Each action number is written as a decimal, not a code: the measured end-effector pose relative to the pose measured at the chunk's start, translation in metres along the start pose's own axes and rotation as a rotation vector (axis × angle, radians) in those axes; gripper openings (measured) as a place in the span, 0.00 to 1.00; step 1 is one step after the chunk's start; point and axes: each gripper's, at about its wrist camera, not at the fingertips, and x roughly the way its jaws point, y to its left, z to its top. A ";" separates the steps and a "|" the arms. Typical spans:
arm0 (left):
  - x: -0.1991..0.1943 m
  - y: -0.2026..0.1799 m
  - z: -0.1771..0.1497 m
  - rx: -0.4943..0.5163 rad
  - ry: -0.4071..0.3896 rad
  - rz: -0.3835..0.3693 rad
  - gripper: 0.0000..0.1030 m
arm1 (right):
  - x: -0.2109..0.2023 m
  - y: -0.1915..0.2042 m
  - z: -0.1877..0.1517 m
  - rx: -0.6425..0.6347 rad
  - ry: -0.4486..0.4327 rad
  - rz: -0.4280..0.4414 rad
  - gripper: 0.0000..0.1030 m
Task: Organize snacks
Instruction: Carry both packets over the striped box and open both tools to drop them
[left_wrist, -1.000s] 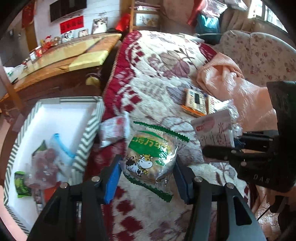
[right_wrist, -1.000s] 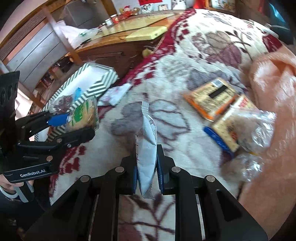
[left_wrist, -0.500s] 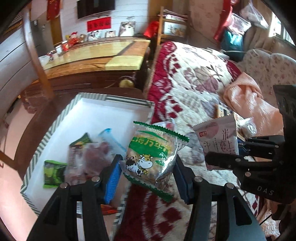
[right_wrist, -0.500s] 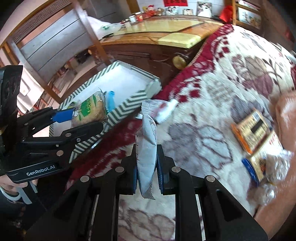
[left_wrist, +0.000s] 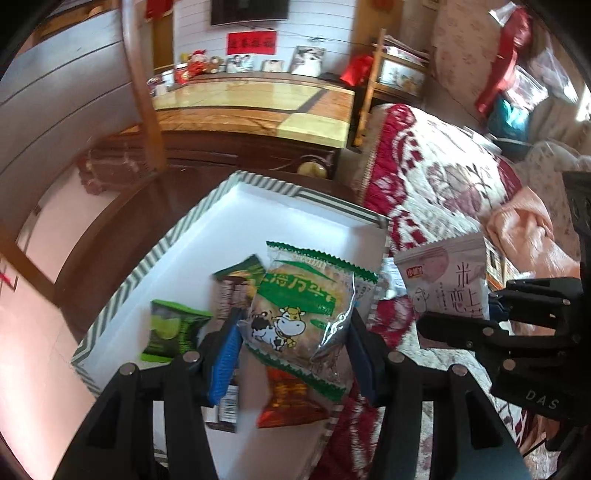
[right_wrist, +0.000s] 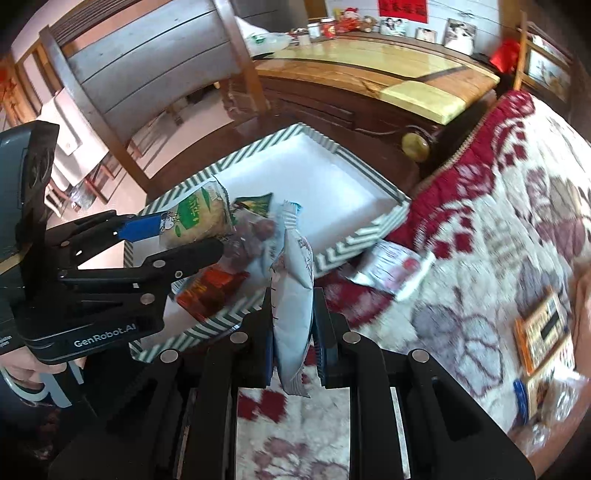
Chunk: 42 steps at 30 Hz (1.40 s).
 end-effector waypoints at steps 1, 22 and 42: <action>0.000 0.005 0.000 -0.012 0.001 0.005 0.55 | 0.002 0.003 0.003 -0.007 0.003 0.002 0.15; 0.009 0.066 -0.009 -0.175 0.026 0.099 0.55 | 0.061 0.053 0.030 -0.081 0.100 0.095 0.15; 0.020 0.079 -0.012 -0.219 0.059 0.163 0.72 | 0.086 0.070 0.031 -0.064 0.154 0.149 0.41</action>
